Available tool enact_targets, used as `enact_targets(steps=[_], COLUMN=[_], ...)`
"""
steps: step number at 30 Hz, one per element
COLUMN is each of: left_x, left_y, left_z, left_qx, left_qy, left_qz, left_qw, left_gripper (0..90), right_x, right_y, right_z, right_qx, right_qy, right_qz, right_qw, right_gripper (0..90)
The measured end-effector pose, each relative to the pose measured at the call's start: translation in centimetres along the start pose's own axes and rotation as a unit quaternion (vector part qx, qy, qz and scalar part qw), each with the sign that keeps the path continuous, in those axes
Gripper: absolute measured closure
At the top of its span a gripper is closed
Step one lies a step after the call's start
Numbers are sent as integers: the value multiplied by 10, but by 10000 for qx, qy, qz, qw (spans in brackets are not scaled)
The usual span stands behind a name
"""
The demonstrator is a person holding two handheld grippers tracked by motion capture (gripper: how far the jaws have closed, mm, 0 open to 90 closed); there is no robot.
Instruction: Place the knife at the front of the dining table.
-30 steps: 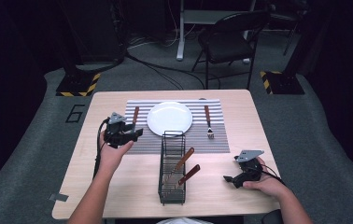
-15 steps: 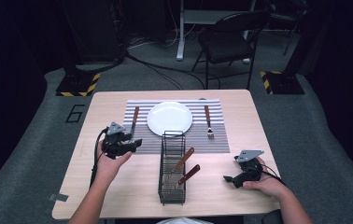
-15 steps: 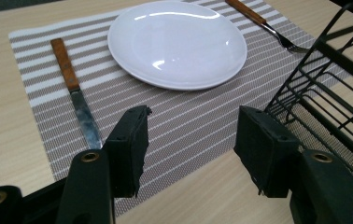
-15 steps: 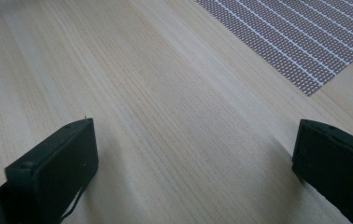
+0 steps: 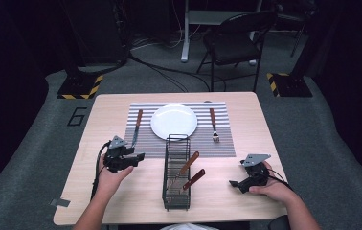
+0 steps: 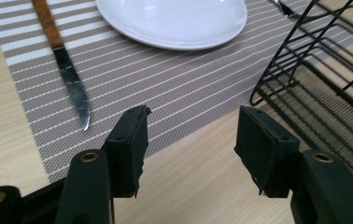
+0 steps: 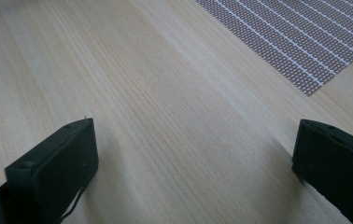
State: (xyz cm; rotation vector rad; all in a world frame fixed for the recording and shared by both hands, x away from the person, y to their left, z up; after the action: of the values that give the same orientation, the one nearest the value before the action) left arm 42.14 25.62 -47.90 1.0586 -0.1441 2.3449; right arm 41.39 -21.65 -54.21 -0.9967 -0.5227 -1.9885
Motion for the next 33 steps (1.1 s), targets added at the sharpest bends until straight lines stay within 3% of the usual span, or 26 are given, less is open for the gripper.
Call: enact_targets(steps=[5, 10, 16, 21, 25, 33], left_x=[-1, -4, -10, -20, -23, -27], left_y=[-4, -4, -4, 0, 2, -1], left_z=[-15, -26, -32, -34, -34, -37], left_qx=[56, 145, 52, -238, -360, -347], left_qy=[-85, -118, -267, -413, -349, -440], left_qz=[105, 9, 0, -16, 8, 27], left_qw=[9999, 9998, 9996, 9989, 9987, 9984], left_gripper=[436, 435, 435, 427, 427, 414], right_x=[0, 0, 0, 0, 0, 0], right_y=[0, 0, 0, 0, 0, 0], right_z=[0, 0, 0, 0, 0, 0], right_qx=[-1, -1, -35, -36, -37, -39], right_qy=[0, 3, 18, 13, 11, 20], right_qz=[0, -3, -8, -4, -2, -9], right_qw=[10000, 10000, 10000, 10000, 10000, 10000], right_gripper=[0, 0, 0, 0, 0, 0])
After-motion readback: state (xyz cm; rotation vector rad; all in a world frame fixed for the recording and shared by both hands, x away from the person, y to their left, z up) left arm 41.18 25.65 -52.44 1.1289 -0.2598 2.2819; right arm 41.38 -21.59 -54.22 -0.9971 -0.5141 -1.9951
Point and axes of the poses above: each handheld gripper's, and its own axes: x roughly backward along the jaws, z roughly out of its top, y roughly to its right, the point moved 2 cm from there along -x, roughly forward along the jaws, and after that the axes turned 8 degrees about -y, right-handed, at the moved point
